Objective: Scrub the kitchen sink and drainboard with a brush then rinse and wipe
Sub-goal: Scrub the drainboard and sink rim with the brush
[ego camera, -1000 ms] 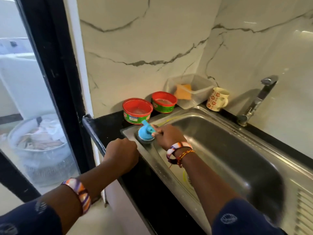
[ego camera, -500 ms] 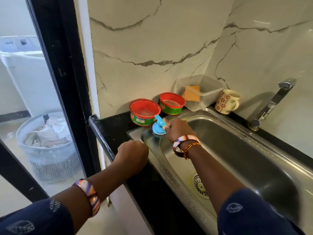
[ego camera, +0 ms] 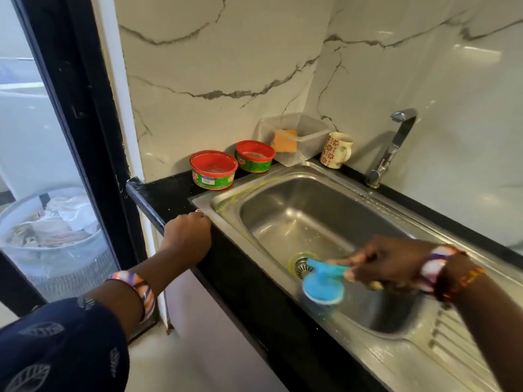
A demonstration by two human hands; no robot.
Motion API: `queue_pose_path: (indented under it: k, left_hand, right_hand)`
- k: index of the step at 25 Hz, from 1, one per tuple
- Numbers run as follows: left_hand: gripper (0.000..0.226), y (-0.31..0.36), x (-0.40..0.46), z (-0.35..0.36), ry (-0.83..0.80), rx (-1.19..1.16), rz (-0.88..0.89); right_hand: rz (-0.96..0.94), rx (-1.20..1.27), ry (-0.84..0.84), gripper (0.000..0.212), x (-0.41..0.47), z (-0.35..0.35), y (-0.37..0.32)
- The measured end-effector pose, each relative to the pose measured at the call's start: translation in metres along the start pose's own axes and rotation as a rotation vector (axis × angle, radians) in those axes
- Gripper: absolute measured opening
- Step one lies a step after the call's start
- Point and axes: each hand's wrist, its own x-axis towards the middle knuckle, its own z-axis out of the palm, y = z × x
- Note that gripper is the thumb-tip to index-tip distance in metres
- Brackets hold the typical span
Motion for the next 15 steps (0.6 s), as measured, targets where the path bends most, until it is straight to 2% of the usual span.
queue_pose_path:
  k: [1,3,5,7,9,12,15]
  left_hand:
    - [0.029,0.000,-0.001,0.001,0.008,-0.015,-0.001]
    - [0.029,0.000,-0.003,0.001,0.024,-0.042,-0.001]
    - [0.028,0.001,-0.005,0.001,0.036,-0.071,0.005]
    - [0.027,0.000,-0.005,0.001,0.039,-0.107,0.016]
    - [0.030,-0.007,-0.005,0.003,0.038,-0.128,0.026]
    - [0.034,-0.018,-0.001,0.006,0.001,-0.084,0.033]
    - [0.030,-0.032,0.013,-0.004,-0.067,0.018,0.060]
  right_hand:
    - [0.073,-0.029,-0.043,0.018,-0.020,-0.002,0.007]
    - [0.087,-0.090,-0.084,0.023,-0.036,0.001,0.016]
    - [-0.017,-0.119,0.026,0.014,-0.026,0.011,0.013]
    - [-0.196,-0.143,0.150,0.020,0.006,0.023,-0.006]
    - [-0.321,-0.172,0.171,0.026,0.049,0.033,-0.038]
    - [-0.370,-0.172,0.202,0.026,0.108,0.035,-0.095]
    - [-0.399,-0.181,0.216,0.029,0.145,0.027,-0.127]
